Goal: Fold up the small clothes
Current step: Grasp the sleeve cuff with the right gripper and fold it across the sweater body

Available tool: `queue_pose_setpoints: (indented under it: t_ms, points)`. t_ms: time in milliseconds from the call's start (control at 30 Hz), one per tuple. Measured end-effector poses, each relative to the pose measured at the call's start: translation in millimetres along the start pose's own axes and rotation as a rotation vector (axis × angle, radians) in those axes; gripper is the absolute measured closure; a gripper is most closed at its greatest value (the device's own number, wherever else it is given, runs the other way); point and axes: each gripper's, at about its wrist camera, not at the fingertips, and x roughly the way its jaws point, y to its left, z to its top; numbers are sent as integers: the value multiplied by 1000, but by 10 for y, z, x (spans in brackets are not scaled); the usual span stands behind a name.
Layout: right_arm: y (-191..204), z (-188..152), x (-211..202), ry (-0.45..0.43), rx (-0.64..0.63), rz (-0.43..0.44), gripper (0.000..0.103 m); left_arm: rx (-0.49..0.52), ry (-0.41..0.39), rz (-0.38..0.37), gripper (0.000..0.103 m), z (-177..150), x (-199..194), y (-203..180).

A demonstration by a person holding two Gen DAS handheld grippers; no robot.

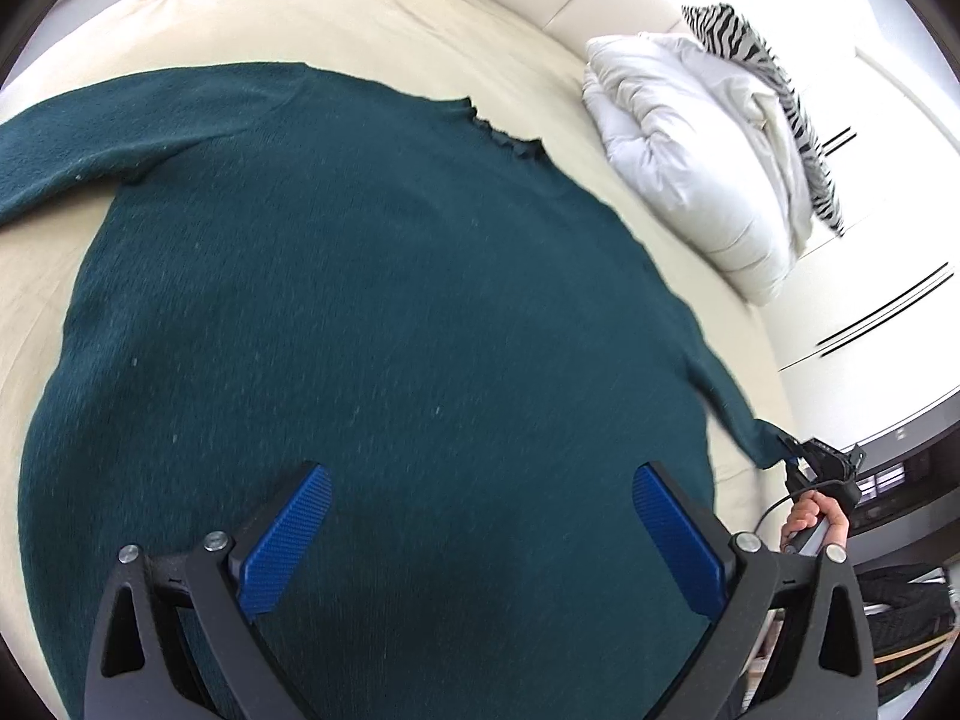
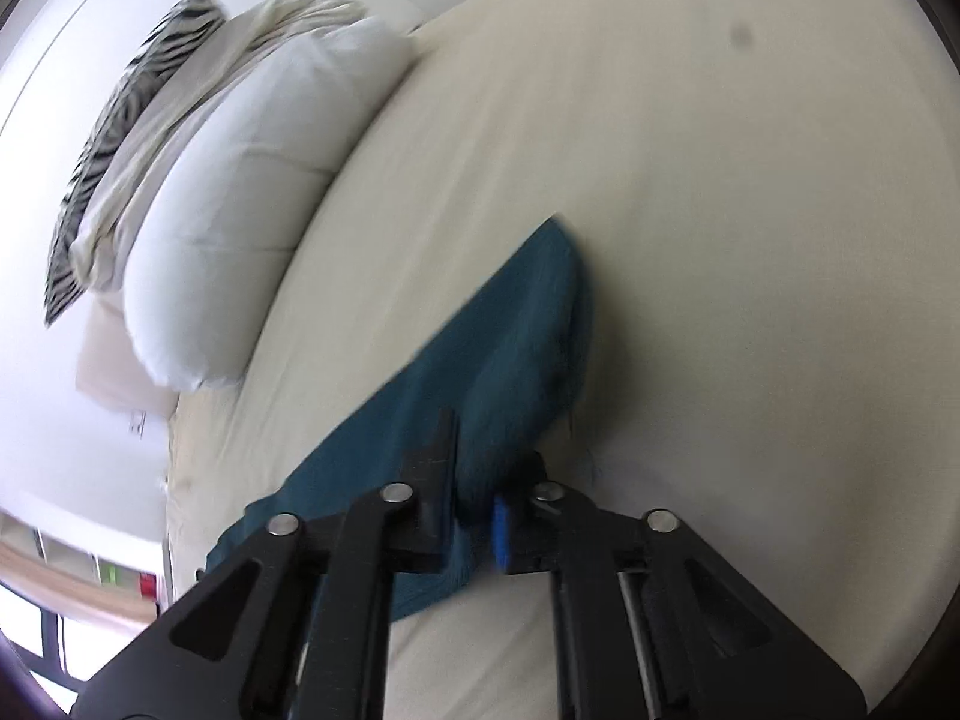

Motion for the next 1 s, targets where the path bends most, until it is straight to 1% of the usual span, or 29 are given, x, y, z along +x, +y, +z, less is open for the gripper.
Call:
queue_pose_setpoints:
  t_ms: [33, 100, 167, 200, 267, 300, 367, 433, 467, 533, 567, 600, 633, 667, 700, 733, 800, 833, 867, 933, 1000]
  points:
    - [176, -35, -20, 0, -41, 11, 95, -3, -6, -11, 1, 33, -11, 13]
    - [686, -137, -25, 10, -143, 66, 95, -10, -23, -22, 1, 99, -37, 51]
    - [1213, -309, 11, 35, -244, 137, 95, -25, -38, -45, 1, 166, -60, 108]
    - [1475, -453, 29, 52, -296, 173, 95, -33, -47, -53, 1, 216, -58, 138]
    - [2058, -847, 132, 102, -397, 258, 95, -47, -70, -62, 1, 301, -80, 194]
    - [2225, -1007, 179, 127, -419, 289, 95, -53, -80, -68, 2, 347, -84, 227]
    - [2640, -1507, 354, 207, -483, 358, 95, -61, -88, -74, 3, 411, -87, 277]
    - [2898, -1942, 554, 261, -545, 364, 95, -60, -97, -76, 3, 472, -79, 324]
    - [2976, -2123, 673, 286, -562, 359, 92, -61, -98, -73, 3, 498, -61, 340]
    - [3037, -2405, 843, 309, -610, 347, 87, -67, -92, -79, 3, 539, -10, 366]
    - [3047, -2546, 929, 308, -655, 342, 79, -70, -87, -85, 3, 553, 20, 366]
    - [3037, -2622, 951, 304, -674, 339, 61, -70, -82, -90, 3, 572, 57, 359]
    - [2965, -2718, 926, 302, -687, 339, 54, -68, -77, -97, 3, 594, 106, 340]
    - [2881, -2772, 877, 295, -690, 356, 52, -66, -71, -104, 3, 611, 156, 316]
    - [2791, -2827, 799, 290, -696, 369, 49, -65, -62, -109, 3, 632, 220, 287]
    - [2614, -2992, 594, 286, -705, 370, 46, -66, -54, -112, 3, 652, 285, 249]
    - [2482, -2944, 464, 272, -706, 369, 45, -59, -37, -127, 3, 686, 428, 132]
    - [2338, -2841, 359, 252, -684, 381, 45, -49, -28, -129, 3, 708, 517, 53]
    - [2218, -2816, 259, 236, -663, 385, 44, -37, -20, -126, 3, 730, 608, -25]
    - [1912, -2629, 127, 225, -584, 375, 43, -7, 5, -98, 4, 830, 819, -189]
    - [1718, -2462, 120, 243, -504, 363, 43, 23, 16, -58, 10, 924, 989, -327]
